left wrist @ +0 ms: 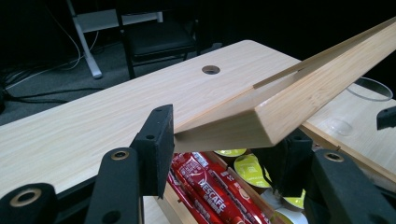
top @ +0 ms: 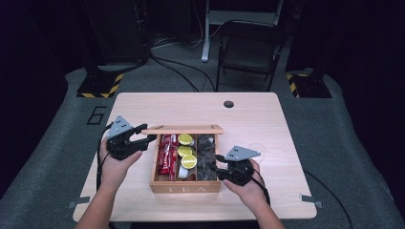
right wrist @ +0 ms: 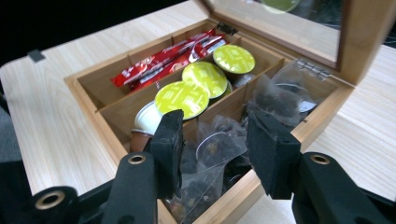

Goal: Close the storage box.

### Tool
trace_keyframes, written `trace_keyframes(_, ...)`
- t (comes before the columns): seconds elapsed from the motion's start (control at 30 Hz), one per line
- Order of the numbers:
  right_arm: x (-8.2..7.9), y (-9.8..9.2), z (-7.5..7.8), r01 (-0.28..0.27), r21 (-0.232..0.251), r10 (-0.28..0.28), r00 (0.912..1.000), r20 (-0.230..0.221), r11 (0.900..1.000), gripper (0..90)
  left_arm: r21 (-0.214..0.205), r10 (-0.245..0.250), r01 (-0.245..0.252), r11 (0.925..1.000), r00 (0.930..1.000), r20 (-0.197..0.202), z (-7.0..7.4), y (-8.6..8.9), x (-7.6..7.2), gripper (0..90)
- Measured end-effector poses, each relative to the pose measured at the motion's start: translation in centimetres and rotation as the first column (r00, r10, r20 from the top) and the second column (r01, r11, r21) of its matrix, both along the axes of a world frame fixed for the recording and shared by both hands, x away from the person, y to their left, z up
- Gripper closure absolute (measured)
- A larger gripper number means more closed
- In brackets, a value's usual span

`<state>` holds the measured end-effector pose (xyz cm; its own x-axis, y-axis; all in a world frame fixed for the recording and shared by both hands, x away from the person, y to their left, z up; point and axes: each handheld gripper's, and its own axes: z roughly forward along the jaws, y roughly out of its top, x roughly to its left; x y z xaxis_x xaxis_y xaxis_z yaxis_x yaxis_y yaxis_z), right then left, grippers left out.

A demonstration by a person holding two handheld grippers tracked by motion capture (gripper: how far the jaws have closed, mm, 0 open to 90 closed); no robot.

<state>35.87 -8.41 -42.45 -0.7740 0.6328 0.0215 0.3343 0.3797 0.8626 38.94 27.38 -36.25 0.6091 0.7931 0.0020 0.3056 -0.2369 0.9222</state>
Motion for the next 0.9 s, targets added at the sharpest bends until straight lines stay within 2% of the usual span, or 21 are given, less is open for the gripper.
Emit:
trace_keyframes(0.3,0.2,0.6,-1.2,-0.018,-0.048,0.017,0.9996,-0.023,0.9987,56.3,-0.002,0.001,-0.001,1.0000,1.0000,0.001,-0.1,-0.1,-0.1,48.8)
trace_keyframes(0.53,0.6,0.8,-2.1,-0.016,-0.063,0.013,0.9986,-0.051,0.9979,56.5,-0.001,0.003,-0.003,1.0000,1.0000,0.002,-0.1,-0.1,-0.1,48.8)
trace_keyframes(0.9,1.3,2.1,-3.2,-0.013,-0.077,0.009,0.9990,-0.043,0.9969,57.3,0.008,0.006,-0.006,1.0000,1.0000,0.003,-0.4,-0.2,-0.5,48.6)
